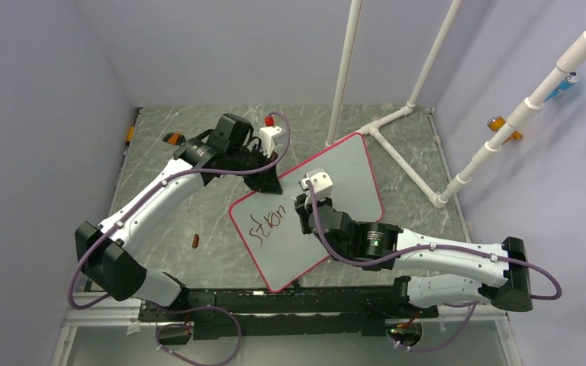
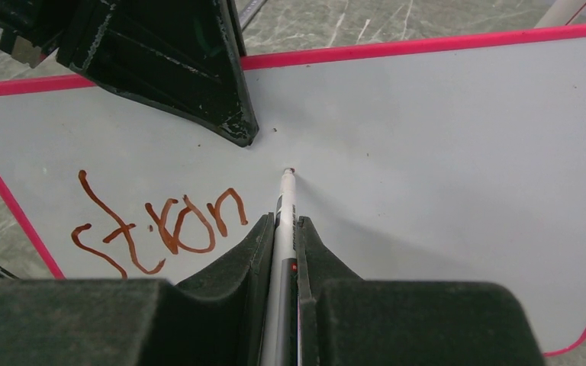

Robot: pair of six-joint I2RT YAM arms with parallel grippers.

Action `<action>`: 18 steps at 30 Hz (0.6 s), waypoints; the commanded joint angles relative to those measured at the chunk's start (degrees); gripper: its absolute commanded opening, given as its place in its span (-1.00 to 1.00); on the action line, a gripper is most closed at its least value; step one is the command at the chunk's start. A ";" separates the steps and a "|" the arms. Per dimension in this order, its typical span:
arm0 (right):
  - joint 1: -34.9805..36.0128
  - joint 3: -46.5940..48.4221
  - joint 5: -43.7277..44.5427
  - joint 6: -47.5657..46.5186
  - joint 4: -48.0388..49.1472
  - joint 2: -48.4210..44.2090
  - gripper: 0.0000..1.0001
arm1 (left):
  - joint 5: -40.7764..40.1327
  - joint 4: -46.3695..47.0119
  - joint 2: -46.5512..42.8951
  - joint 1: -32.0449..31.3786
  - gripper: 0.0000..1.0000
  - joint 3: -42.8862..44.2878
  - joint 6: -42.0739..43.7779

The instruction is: Write a sentence on the whiteboard

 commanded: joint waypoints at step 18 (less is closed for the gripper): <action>-0.25 -1.91 -6.32 2.79 1.46 0.46 -1.00 | -14.04 5.26 -0.94 1.94 -1.00 -0.79 9.88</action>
